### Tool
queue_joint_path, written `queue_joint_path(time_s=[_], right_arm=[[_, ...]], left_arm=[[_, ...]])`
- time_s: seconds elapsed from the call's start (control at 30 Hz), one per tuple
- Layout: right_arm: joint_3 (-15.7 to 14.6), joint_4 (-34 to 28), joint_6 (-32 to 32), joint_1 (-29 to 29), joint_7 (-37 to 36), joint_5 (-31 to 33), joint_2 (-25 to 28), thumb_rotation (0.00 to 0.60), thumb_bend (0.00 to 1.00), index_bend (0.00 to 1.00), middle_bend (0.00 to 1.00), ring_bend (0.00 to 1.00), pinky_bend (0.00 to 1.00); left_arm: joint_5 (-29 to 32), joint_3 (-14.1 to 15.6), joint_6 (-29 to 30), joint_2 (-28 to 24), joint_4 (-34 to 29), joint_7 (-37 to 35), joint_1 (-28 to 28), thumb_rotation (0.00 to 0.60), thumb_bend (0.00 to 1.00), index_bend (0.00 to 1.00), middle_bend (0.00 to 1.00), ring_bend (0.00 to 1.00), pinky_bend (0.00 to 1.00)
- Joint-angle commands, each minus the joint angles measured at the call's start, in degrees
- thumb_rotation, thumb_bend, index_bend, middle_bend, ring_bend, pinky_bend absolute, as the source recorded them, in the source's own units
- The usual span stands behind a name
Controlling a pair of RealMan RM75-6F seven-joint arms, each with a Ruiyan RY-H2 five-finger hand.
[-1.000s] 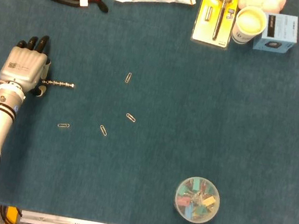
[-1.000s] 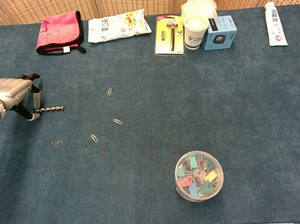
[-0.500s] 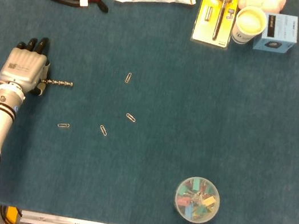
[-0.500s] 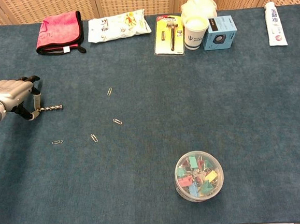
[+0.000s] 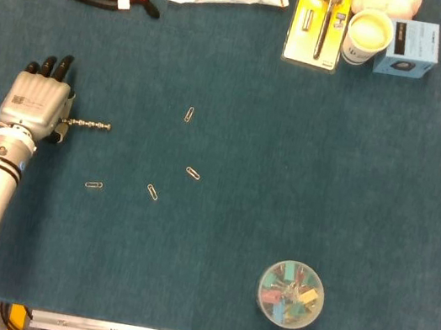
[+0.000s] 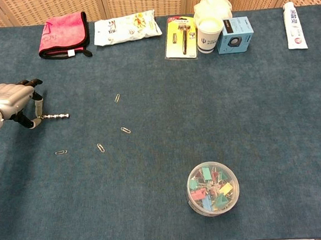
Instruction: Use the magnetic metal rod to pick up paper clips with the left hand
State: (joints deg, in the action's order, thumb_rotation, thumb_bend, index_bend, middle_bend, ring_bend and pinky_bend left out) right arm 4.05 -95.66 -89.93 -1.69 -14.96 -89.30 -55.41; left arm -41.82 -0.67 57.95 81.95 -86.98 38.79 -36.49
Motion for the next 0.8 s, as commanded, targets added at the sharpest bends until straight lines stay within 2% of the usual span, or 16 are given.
queue_joint_path(time_s=[0.03, 0.5, 0.8], right_arm=[[0.0, 0.0, 0.0, 0.0, 0.0, -0.1, 0.0, 0.6, 0.12, 0.2, 0.19, 0.18, 0.31], [-0.2, -0.2, -0.5, 0.2, -0.5, -0.8, 0.3, 0.6, 0.12, 0.2, 0.19, 0.18, 0.31], [-0.3, -0.4, -0.9, 0.3, -0.8, -1.2, 0.4, 0.6, 0.12, 0.2, 0.19, 0.18, 0.31]], left_arm=[[-1.8, 0.5, 2.1, -1.4, -3.0, 0.8, 0.4, 0.6, 0.36, 0.53, 0.0, 0.0, 0.13], [-8.7, 2.5, 10.1, -5.9, -14.4, 5.1, 2.0, 0.6, 0.36, 0.53, 0.0, 0.0, 0.13], [-13.6, 4.2, 13.9, -7.2, -19.3, 7.9, 3.5, 0.6, 0.36, 0.53, 0.0, 0.0, 0.13]])
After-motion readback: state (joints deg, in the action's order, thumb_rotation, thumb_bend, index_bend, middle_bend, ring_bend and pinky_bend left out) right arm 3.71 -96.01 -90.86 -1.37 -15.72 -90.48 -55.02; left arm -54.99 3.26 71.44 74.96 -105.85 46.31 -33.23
